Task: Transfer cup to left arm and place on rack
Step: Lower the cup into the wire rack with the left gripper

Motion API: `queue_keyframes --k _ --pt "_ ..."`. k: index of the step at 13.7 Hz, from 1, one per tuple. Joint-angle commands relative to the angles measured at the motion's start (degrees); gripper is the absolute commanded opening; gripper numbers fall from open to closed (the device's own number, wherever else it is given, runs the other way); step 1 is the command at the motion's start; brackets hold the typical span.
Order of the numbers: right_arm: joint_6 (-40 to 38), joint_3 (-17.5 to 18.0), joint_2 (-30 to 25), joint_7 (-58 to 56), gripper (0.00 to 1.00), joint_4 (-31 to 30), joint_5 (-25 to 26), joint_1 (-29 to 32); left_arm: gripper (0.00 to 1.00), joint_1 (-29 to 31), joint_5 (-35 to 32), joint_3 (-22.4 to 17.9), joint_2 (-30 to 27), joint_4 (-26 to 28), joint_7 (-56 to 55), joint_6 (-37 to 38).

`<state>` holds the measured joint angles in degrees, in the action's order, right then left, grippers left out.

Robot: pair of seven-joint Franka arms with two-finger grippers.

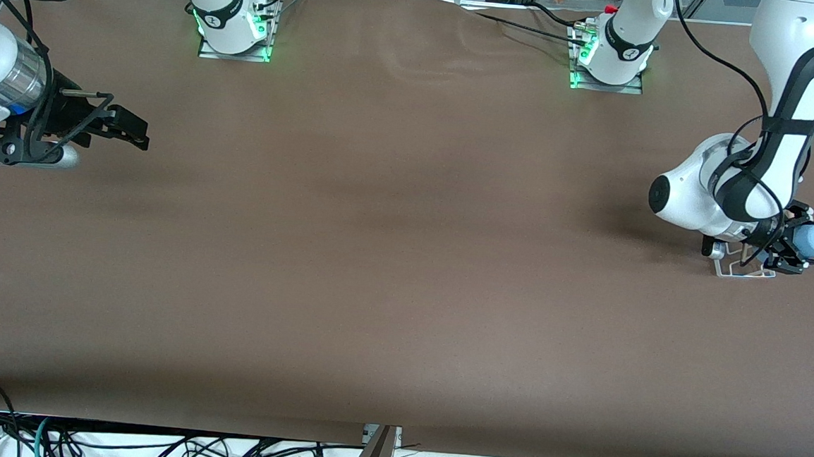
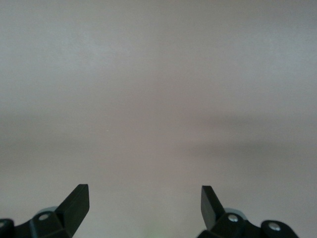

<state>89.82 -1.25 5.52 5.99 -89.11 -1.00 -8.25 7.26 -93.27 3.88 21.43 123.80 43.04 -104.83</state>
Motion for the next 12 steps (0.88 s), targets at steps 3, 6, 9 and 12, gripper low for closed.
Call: queue_keyframes --k 3,6,9,12 --pt "0.3 -0.3 -1.3 -0.5 1.00 -1.2 1.2 -0.8 0.00 -0.4 -2.0 -0.3 1.6 -0.2 -1.7 -0.3" --pt "0.4 -0.3 -1.2 -0.5 1.00 -1.2 1.2 -0.8 1.00 -0.8 -3.6 -0.2 2.4 -0.8 -1.8 -0.3" --pt "0.5 -0.3 -1.1 -0.5 1.00 -1.2 1.2 -1.0 1.00 -1.0 -3.4 0.1 2.2 -1.6 -1.7 -0.2" --pt "0.6 -0.2 -1.1 0.2 1.00 -1.2 1.2 -1.7 1.00 -1.0 -2.0 0.4 0.9 -2.3 -1.8 0.2"
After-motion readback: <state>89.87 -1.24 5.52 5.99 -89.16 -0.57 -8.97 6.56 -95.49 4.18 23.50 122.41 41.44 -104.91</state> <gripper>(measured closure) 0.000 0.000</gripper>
